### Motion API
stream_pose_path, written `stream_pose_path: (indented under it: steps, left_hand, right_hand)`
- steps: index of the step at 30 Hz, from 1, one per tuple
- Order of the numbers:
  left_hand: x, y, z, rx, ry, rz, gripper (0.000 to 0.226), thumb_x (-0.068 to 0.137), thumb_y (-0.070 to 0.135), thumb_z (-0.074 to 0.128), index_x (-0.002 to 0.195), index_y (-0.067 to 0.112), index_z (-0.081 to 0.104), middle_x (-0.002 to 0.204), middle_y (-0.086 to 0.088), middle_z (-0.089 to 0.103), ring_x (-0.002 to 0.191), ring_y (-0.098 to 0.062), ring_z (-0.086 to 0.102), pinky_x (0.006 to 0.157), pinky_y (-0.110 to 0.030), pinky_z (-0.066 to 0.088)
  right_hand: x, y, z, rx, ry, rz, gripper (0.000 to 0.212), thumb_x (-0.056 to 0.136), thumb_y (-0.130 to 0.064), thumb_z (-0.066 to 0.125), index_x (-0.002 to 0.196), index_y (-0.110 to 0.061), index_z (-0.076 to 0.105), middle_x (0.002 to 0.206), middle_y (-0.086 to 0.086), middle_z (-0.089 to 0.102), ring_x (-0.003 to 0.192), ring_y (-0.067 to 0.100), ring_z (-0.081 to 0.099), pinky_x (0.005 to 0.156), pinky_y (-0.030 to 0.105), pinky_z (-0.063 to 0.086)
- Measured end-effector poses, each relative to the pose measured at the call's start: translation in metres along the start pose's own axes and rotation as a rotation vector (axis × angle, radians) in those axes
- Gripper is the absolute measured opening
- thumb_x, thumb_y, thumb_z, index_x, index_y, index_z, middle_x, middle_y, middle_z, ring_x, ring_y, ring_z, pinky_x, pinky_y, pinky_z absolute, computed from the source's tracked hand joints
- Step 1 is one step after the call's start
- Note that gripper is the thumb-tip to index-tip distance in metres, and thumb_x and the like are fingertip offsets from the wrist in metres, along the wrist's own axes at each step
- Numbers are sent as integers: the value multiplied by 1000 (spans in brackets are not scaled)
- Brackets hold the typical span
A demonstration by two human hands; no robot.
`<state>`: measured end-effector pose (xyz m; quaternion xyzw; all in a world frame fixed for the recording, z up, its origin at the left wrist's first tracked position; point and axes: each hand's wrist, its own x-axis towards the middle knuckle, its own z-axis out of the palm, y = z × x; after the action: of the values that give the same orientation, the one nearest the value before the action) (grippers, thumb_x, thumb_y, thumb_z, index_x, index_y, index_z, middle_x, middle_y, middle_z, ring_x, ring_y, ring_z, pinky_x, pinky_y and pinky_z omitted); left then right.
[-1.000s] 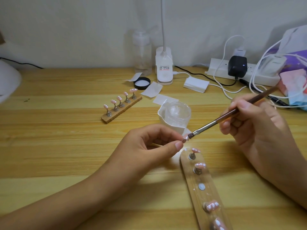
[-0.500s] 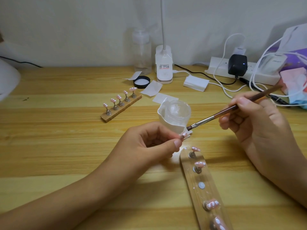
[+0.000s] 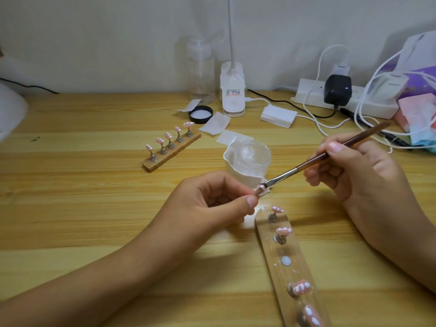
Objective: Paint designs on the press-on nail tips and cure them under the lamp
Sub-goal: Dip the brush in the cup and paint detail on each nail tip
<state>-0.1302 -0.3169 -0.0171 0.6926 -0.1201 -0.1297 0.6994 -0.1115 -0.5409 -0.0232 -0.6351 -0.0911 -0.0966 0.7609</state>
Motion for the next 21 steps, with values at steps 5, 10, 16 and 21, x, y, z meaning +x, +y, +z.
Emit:
stream_pose_path:
  steps: [5, 10, 16, 21]
  left_hand:
    - [0, 1, 0, -5, -14, 13, 8, 72, 20, 72, 76, 26, 76, 71, 3, 71, 64, -4, 62, 63, -14, 49]
    - [0, -1, -1, 1, -14, 38, 13, 75, 18, 71, 83, 28, 73, 73, 4, 69, 67, -6, 61, 65, -17, 50]
    - [1, -2, -1, 34, -17, 46, 12, 74, 20, 70, 79, 30, 74, 71, 7, 68, 66, -5, 59, 66, -16, 49]
    - [0, -2, -1, 43, -6, 57, 9, 74, 20, 71, 77, 28, 73, 70, 11, 69, 64, -3, 59, 64, -14, 48]
  right_hand:
    - [2, -2, -2, 87, -4, -1, 24, 88, -13, 46, 80, -21, 67, 72, 3, 68, 66, 17, 65, 63, 23, 54]
    - [3, -3, -2, 144, -109, 27, 35, 81, -7, 37, 75, -22, 68, 70, 6, 67, 65, 18, 64, 64, 21, 53]
    - [3, -1, -4, 163, -143, 20, 33, 79, -5, 35, 77, -20, 64, 72, 8, 68, 67, 20, 64, 65, 21, 53]
    - [2, 0, -5, 131, -159, 23, 29, 80, -5, 36, 79, -19, 62, 75, 9, 69, 70, 20, 65, 67, 22, 54]
